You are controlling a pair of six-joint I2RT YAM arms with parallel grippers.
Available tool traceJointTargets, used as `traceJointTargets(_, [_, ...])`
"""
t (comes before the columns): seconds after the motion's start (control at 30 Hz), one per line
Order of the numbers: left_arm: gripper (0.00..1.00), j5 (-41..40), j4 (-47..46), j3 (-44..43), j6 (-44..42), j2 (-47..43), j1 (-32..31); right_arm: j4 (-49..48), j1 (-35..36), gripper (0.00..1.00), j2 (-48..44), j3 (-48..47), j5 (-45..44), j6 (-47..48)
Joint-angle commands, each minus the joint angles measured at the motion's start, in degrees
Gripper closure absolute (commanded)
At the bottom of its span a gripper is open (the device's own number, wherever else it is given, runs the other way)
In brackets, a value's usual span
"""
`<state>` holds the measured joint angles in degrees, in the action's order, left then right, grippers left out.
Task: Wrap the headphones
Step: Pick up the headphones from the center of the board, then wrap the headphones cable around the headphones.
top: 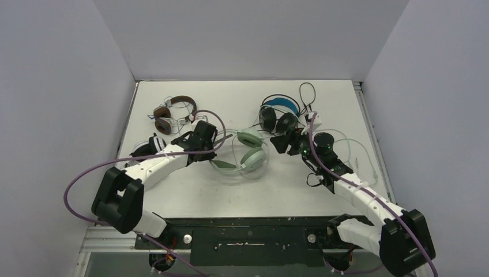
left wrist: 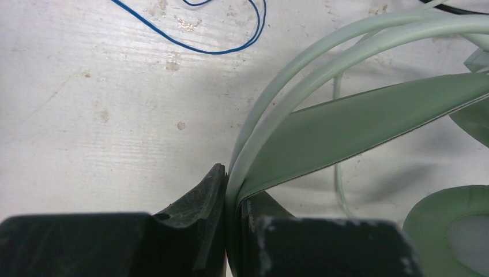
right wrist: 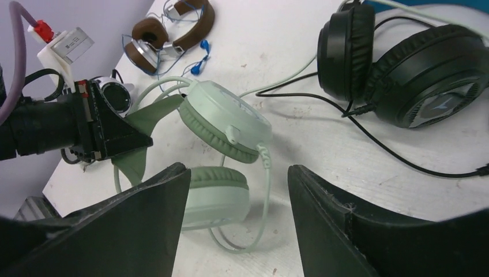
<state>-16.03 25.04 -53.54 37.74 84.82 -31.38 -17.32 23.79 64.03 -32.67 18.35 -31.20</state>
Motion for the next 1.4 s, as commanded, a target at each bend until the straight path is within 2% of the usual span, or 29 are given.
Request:
traceJointTargets(0.0, [1.0, 0.19, -5.1, 0.3, 3.3, -8.75, 1.02, -3.25, -0.45, 0.37, -8.31, 4.73, -3.4, 3.96])
traceJointTargets(0.1, [1.0, -0.41, -3.3, -0.84, 1.32, -13.65, 1.4, -4.69, -0.49, 0.36, -15.37, 8.92, -3.95, 5.4])
traceJointTargets(0.17, [1.0, 0.73, -0.11, -4.1, -0.39, -15.96, 2.9, -5.92, -0.35, 0.31, -19.5, 11.07, -3.38, 6.55])
traceJointTargets(0.2, [1.0, 2.11, 1.92, -6.16, -1.01, -16.66, 4.13, -6.67, -0.38, 0.25, -21.2, 12.1, -2.62, 7.28])
traceJointTargets(0.27, [1.0, 7.06, 4.37, -11.08, -2.29, -17.94, 7.66, -8.63, -0.34, 0.16, -23.58, 13.77, -0.01, 9.14])
traceJointTargets(0.4, [1.0, 17.28, 9.61, -20.26, -3.9, -16.96, 13.57, -13.03, -0.26, 0.06, -24.23, 15.32, 7.35, 11.17])
traceJointTargets(0.5, [1.0, 22.73, 14.91, -27.43, -5.29, -14.13, 15.1, -16.94, 0.14, 0.02, -22.14, 15.16, 12.21, 12.03])
traceJointTargets(0.63, [1.0, 24.31, 15.5, -30.32, -4.06, -14.93, 15.26, -21.36, 2.06, 0.0, -16.66, 13.86, 14.68, 13.64])
traceJointTargets(0.8, [1.0, 33.5, 15.75, -33.44, -0.94, -15.41, 16.79, -22.6, 7.47, 0.0, -9.58, 10.07, 12.26, 20.96])
traceJointTargets(0.9, [1.0, 36.39, 16.9, -35.78, 0.4, -15.38, 17.56, -26.17, 9.47, 0.0, -5.62, 8.61, 14.54, 23.92])
traceJointTargets(1.13, [1.0, 43.59, 18.59, -39.21, 1.54, -14.81, 19.33, -28.28, 10.78, 0.0, 3.15, 1.84, 12.92, 28.16])
traceJointTargets(1.37, [1.0, 46.3, 17.97, -39.23, 2.23, -14.99, 19.6, -29.19, 11.01, 0.0, 8.7, -4.12, 9.51, 32.64])
